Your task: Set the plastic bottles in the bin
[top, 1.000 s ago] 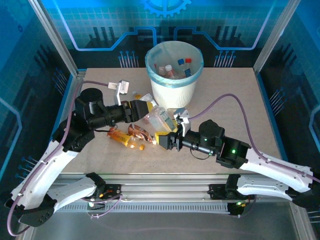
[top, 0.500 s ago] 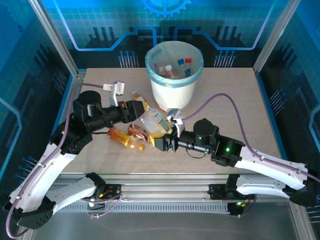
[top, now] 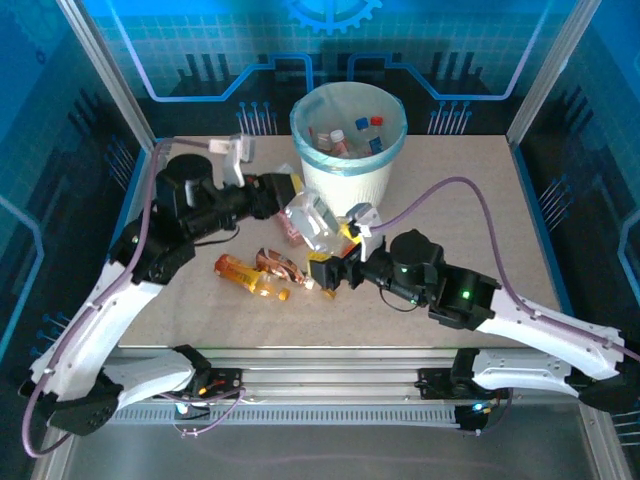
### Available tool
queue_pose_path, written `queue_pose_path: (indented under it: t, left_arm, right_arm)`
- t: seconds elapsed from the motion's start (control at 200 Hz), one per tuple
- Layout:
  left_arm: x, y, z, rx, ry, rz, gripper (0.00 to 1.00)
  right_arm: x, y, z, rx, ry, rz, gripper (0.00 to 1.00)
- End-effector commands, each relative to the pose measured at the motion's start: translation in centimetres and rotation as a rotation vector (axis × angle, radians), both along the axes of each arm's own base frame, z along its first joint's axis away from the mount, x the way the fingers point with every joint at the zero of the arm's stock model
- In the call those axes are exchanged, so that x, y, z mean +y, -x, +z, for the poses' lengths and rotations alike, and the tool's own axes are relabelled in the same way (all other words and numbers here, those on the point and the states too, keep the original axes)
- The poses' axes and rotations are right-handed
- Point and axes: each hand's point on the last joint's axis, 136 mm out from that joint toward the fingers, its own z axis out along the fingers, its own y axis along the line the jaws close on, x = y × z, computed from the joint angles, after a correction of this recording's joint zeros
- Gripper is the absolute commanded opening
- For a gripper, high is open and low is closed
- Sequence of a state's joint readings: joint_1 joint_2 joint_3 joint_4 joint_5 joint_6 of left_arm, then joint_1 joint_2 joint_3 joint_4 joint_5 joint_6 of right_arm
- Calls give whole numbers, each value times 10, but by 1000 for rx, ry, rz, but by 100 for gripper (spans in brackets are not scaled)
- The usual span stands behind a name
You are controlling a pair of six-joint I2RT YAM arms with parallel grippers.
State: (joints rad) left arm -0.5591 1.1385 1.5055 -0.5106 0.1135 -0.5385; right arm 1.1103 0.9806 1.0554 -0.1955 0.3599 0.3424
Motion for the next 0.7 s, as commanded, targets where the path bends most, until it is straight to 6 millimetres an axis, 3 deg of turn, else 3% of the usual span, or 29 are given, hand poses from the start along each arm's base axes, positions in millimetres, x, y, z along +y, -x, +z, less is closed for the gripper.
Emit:
queue_pose_path:
  t: [0.0, 0.2, 0.36, 0.52, 0.695]
  left_arm:
    - [2, -38, 31, -143, -69, 71, 33]
    - [-15, -120, 60, -282, -162, 134, 32]
    - [-27, -184, 64, -381, -271, 201, 32]
    - [-32, -237, 51, -454, -405, 276, 32]
    - [-31, -275, 28, -477, -532, 346, 33]
  right_arm:
    - [-43, -18, 22, -68, 22, -194, 94]
    - [-94, -34, 30, -76, 6, -389, 93]
    - [-133, -44, 34, -78, -25, -517, 92]
    - [-153, -53, 33, -76, -9, -584, 91]
    - [-162, -65, 24, -58, 22, -615, 91]
